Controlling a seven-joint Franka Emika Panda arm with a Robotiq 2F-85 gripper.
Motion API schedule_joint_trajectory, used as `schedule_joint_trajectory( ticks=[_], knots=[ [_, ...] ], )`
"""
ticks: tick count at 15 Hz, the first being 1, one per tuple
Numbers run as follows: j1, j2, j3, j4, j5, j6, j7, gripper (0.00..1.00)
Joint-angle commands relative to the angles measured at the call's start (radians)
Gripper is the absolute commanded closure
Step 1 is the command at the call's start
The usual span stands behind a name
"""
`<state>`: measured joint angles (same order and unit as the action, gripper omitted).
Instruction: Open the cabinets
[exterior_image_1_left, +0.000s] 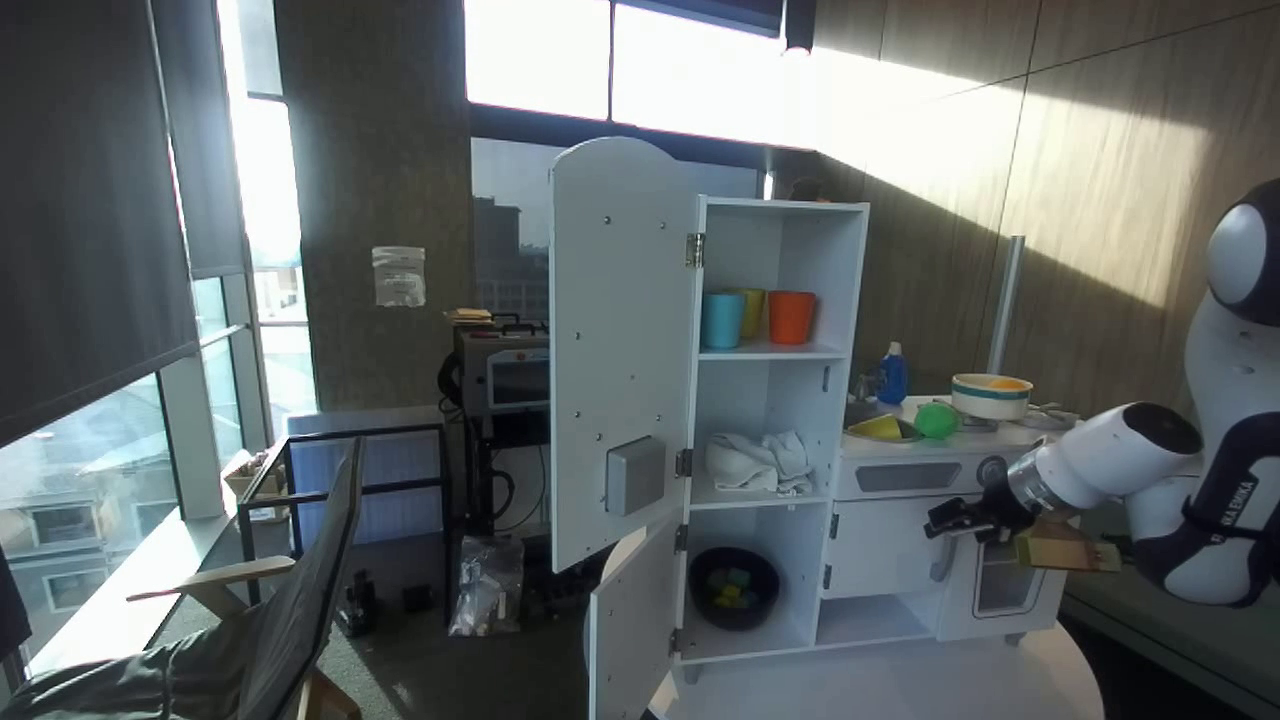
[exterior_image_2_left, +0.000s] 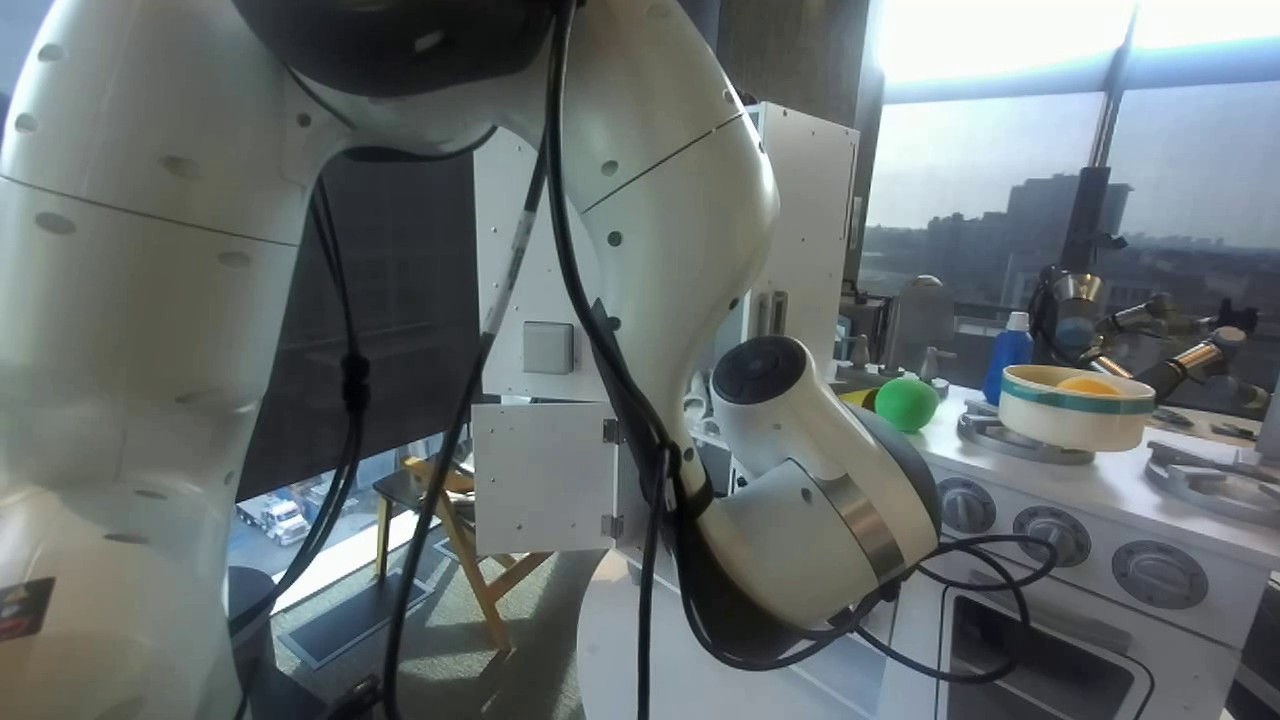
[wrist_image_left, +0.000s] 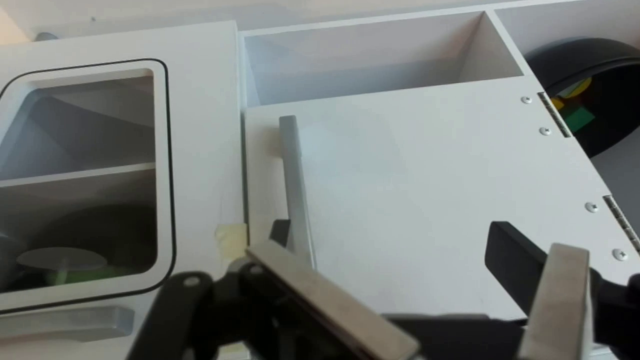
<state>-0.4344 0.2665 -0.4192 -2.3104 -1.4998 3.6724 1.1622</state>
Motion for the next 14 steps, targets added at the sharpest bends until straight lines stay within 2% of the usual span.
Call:
schedule_joint_trajectory(
  ticks=[1, 7, 14],
  knots=[
    [-0.012, 0.068, 0.004, 0.101, -0.002, 0.013, 0.019, 0.00],
    [-0.023, 0.177, 0.009, 0.223, -0.034, 0.037, 0.053, 0.00],
    [-0.019, 0.202, 0.025, 0.262, -0.037, 0.092, 0.011, 0.00]
  ],
)
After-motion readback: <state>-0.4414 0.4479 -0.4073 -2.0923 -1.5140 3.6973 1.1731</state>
